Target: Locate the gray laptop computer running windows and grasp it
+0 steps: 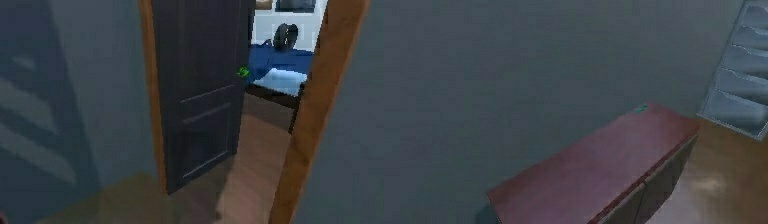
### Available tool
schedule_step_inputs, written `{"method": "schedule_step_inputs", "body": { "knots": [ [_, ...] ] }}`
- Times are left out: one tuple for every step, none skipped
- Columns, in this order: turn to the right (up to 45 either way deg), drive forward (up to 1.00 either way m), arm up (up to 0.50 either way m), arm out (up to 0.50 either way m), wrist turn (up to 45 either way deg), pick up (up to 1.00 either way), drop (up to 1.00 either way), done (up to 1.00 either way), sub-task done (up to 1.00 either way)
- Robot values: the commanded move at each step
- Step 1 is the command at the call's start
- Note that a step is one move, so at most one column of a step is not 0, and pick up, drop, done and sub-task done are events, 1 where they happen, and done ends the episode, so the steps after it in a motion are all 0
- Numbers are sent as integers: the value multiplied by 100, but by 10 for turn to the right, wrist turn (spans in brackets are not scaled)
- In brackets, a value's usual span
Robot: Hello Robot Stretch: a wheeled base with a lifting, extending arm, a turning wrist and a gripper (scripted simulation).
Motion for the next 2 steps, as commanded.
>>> {"method": "schedule_step_inputs", "body": {
  "knots": [
    [60, 0, 0, 0, 0, 0, 0, 0, 0],
    [0, 75, 0, 0, 0, 0, 0, 0, 0]
  ]
}}
